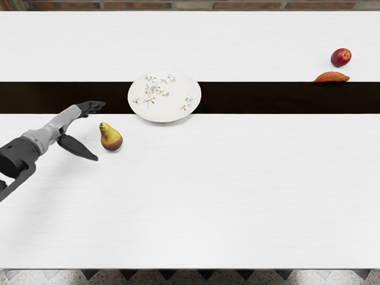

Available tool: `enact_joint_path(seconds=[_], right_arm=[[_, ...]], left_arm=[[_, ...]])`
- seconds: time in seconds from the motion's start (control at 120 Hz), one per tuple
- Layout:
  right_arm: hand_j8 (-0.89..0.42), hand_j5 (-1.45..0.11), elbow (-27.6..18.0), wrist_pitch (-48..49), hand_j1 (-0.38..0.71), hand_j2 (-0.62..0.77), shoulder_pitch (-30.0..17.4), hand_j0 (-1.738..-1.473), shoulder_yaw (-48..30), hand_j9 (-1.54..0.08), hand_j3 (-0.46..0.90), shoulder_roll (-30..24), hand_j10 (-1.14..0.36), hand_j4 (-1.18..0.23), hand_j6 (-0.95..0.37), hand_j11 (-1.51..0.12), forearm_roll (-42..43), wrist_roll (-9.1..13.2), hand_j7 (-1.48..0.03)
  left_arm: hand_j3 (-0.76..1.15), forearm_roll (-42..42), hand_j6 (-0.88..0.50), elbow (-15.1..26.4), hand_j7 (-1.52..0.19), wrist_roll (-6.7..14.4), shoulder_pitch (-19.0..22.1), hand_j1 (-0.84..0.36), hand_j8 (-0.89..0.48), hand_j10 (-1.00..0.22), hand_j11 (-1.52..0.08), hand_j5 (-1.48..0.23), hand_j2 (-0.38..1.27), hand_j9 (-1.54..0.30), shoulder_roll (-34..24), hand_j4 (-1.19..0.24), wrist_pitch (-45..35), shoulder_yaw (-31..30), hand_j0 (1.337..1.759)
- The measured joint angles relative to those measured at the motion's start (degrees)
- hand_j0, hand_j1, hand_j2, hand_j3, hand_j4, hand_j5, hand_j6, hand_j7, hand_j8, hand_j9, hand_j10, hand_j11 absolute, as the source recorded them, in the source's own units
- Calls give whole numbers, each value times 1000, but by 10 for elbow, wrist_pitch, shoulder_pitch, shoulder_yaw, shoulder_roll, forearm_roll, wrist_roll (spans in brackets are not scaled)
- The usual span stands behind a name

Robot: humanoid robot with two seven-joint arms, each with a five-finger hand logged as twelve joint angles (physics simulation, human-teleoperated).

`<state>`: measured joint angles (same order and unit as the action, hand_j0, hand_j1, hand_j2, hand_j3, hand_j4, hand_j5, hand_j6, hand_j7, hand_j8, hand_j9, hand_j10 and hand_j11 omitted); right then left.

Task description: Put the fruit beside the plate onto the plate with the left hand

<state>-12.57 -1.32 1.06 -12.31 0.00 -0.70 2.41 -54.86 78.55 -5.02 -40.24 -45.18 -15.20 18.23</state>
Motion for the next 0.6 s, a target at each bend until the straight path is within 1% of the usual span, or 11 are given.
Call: enact_joint_path(seconds=[0.208,0.35,0.417,0.6], right_arm=[[-29,-38,0,0,-314,-6,1,-1658,0,-38,0,0,-29,-29,-29,-38,0,0,-38],[-29,-38,0,0,-314,-6,3,-1658,0,-38,0,0,-29,-29,-29,-38,0,0,-38],[-29,-38,0,0,-314,-6,3,-1658,-1,-38,0,0,-29,-29,-29,-38,0,0,-38],[-29,-38,0,0,-314,-6,3,-1658,-1,-38,0,0,-29,-29,-29,-38,0,0,-38]], left_arm=[[0,0,-253,-22,-322,-4,-8,55,-252,-251,-322,-322,54,-322,23,-251,33,-2,1658],[0,-1,-275,-30,-352,-4,-15,28,-275,-274,-352,-352,59,-352,26,-274,46,-2,1658],[0,-1,-285,-41,-364,-4,-22,17,-284,-283,-364,-364,61,-364,46,-284,53,-3,1658],[0,-1,-304,-60,-390,-4,-26,-7,-304,-303,-389,-390,64,-390,50,-303,67,-4,1658]])
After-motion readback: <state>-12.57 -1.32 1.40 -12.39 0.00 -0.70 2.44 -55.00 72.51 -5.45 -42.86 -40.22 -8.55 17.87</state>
